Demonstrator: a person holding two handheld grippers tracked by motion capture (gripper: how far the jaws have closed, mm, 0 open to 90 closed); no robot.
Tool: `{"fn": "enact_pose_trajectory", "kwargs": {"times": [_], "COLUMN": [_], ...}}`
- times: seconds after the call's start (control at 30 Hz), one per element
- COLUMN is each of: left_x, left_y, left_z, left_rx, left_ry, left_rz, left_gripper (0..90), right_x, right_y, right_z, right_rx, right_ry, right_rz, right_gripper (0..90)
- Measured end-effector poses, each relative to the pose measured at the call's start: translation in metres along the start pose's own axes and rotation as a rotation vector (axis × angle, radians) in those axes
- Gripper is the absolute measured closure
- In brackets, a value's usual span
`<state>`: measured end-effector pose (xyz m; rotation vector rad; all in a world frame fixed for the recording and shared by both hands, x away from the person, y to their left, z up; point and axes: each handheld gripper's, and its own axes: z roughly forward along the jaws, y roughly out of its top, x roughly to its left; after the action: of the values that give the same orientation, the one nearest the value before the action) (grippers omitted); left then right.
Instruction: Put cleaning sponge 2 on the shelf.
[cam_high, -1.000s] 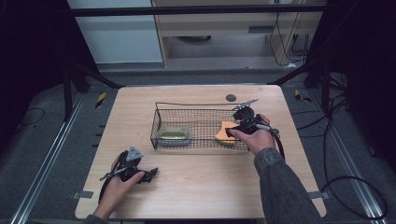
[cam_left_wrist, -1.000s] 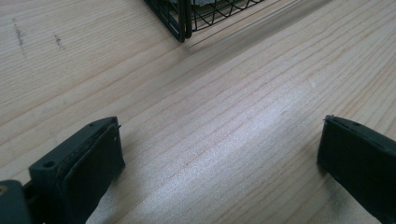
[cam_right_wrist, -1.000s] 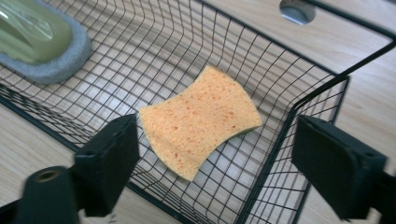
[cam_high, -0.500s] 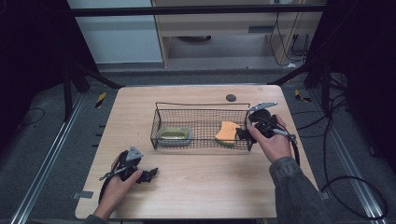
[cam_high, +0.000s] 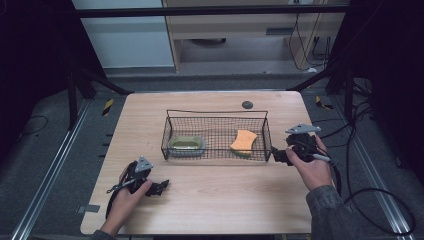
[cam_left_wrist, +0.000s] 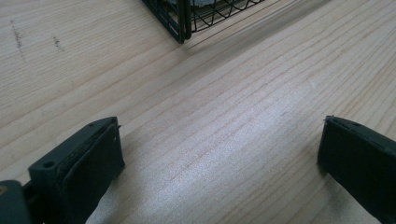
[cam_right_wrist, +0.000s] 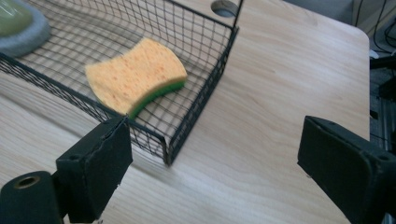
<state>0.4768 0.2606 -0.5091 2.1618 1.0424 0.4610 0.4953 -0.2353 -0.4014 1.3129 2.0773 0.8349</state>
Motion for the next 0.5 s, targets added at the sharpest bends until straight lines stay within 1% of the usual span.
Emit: {"fn": "enact_pose_trajectory", "kwargs": {"times": [0.1,0.13,0.27,0.43,0.5], "left_x": [0.0,0.0,0.0,0.0,0.0], "left_y": [0.0,0.0,0.0,0.0,0.0], "left_z": [0.0,0.0,0.0,0.0,0.0], "left_rx": [0.0,0.0,0.0,0.0,0.0], "left_ry": [-0.001,-0.001,-0.001,0.0,-0.001], "left_rz": [0.0,0.0,0.0,0.0,0.0], "left_gripper": [0.0,0.0,0.0,0.0,0.0], "right_x": [-0.005,-0.007,-0.012,-0.017,-0.018], "right_y": [-0.012,-0.016,-0.031,-0.044,-0.047], "right_z": [0.001,0.002,0.008,0.019,0.023], "right_rx": [-0.003,-0.004,0.014,0.038,0.046], "right_ry": [-0.005,-0.008,-0.011,-0.013,-0.015], "right_rz": [0.015,0.013,0.027,0.051,0.048], "right_gripper": [12.2,12.2,13.6,13.6,13.6]}}
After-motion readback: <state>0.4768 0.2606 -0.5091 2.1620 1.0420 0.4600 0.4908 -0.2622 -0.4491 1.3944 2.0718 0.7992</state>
